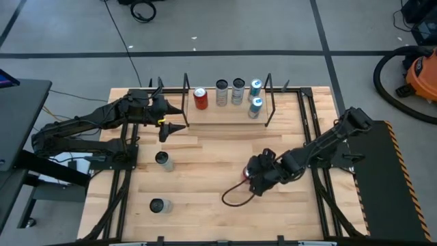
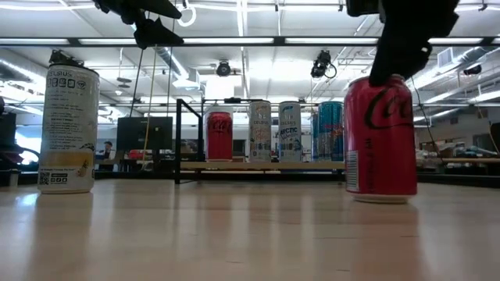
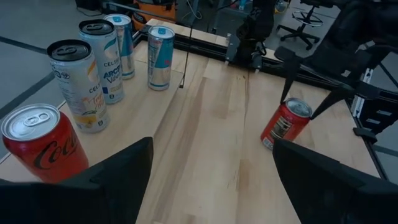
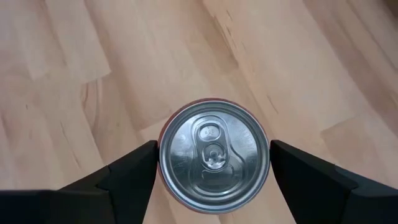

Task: Place canned beverage on shelf
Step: Put the red soda can on the shelf

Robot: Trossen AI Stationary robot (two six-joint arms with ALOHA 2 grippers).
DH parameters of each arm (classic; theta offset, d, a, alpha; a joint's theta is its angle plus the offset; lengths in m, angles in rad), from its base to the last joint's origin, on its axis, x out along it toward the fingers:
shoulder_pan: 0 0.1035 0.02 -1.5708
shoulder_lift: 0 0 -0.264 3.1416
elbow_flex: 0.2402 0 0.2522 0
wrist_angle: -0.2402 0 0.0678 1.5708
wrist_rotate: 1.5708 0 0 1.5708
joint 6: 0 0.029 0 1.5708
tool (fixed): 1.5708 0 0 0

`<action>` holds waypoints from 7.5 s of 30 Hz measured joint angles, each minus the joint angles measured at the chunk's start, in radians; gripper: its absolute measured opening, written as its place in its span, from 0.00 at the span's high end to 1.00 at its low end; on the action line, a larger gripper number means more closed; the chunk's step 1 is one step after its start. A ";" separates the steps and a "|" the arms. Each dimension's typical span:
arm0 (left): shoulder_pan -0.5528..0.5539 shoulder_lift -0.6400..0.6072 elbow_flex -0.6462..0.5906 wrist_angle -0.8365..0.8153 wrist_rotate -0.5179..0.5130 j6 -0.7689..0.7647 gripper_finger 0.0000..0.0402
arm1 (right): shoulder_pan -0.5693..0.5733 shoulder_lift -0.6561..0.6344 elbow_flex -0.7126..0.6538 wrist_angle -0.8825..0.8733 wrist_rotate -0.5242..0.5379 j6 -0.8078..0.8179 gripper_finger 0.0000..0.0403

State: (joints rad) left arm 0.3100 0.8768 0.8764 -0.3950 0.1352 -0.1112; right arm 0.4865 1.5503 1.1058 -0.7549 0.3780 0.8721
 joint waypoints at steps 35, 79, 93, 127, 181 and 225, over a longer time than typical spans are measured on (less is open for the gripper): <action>0.000 0.000 0.000 -0.006 0.000 -0.007 0.17 | -0.225 0.002 0.089 0.206 -0.387 -0.511 0.23; 0.000 0.000 0.000 -0.007 0.000 -0.008 0.17 | -0.144 -0.053 0.091 -0.080 -0.419 -0.733 0.23; 0.000 0.000 0.000 -0.005 0.000 -0.007 0.17 | -0.119 -0.081 0.043 -0.159 -0.169 -0.509 0.23; 0.000 0.000 0.000 -0.005 0.000 -0.006 0.17 | -0.041 -0.080 0.017 -0.062 -0.218 -0.255 0.23; 0.000 0.000 0.000 -0.006 0.000 -0.008 0.17 | -0.032 -0.080 -0.081 0.223 -0.294 -0.611 0.23; 0.000 0.000 0.000 -0.006 0.000 -0.014 0.17 | -0.041 -0.080 -0.210 0.410 -0.294 -0.666 0.04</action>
State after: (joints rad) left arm 0.3100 0.8765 0.8761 -0.4007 0.1349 -0.1250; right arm 0.4452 1.4700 0.8956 -0.3445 0.0844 0.2062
